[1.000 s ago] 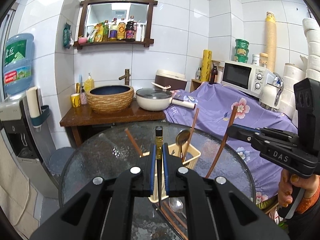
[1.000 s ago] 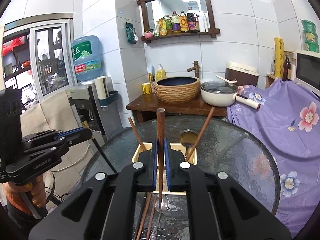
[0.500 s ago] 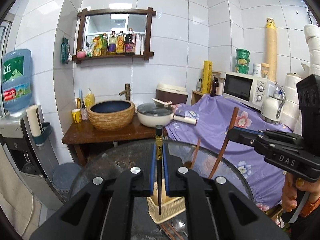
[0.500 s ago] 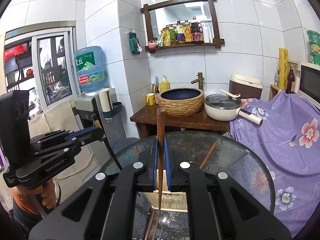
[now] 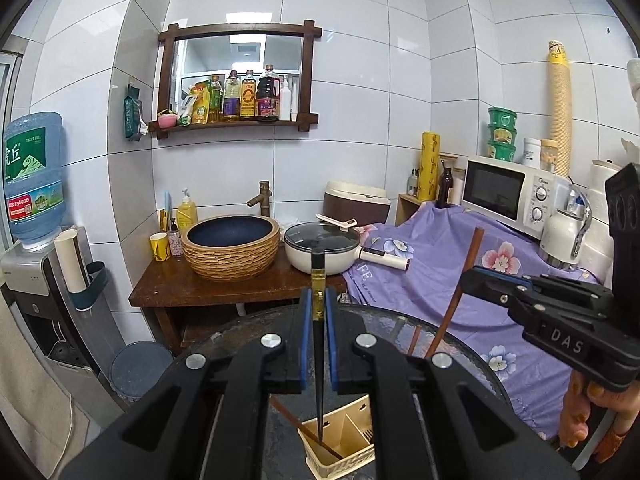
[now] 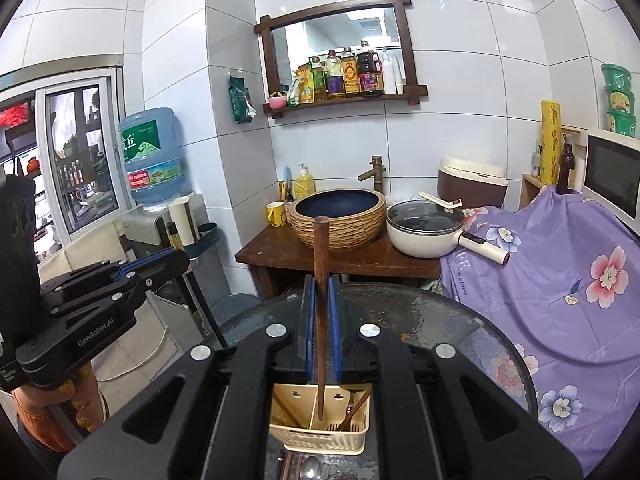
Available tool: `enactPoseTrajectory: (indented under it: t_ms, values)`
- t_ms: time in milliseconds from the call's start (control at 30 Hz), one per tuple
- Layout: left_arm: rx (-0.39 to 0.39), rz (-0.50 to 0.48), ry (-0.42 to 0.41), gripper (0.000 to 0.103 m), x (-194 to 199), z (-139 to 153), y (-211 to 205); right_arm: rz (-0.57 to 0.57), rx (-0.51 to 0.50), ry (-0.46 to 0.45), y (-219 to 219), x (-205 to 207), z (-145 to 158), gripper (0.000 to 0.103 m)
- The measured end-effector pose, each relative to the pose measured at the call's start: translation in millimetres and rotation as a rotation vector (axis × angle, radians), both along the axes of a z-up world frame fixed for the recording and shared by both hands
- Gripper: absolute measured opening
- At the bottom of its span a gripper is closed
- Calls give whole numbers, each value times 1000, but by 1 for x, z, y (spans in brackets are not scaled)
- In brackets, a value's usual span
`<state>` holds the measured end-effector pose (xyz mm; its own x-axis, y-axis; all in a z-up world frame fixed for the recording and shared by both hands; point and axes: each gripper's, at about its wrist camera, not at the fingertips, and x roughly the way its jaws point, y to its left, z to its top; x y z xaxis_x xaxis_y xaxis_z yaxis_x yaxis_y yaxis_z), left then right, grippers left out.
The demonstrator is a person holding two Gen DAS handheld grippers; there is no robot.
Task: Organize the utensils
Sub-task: 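Lower the chopsticks into the holder and open both tools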
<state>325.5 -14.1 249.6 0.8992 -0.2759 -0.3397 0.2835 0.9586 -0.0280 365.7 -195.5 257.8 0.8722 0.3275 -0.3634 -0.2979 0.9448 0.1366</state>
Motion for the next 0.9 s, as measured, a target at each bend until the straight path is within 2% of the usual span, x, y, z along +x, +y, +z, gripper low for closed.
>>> enactPoseTrajectory:
  t_ms: [200,333,667,900]
  values:
    - [-9,6,19,7,11,-17,-4,-23,-38,7,6,14,-20,7]
    - [-26,9,48,7,18,-38,-4,-31,-64,14,12,20,-45,7]
    - [-62,10,149,7,33,-99,-1,-40,-68,71,19,32,-102,7]
    - [-54,18,188,7,38,-124,1,-45,-66,107,17,40,-124,7]
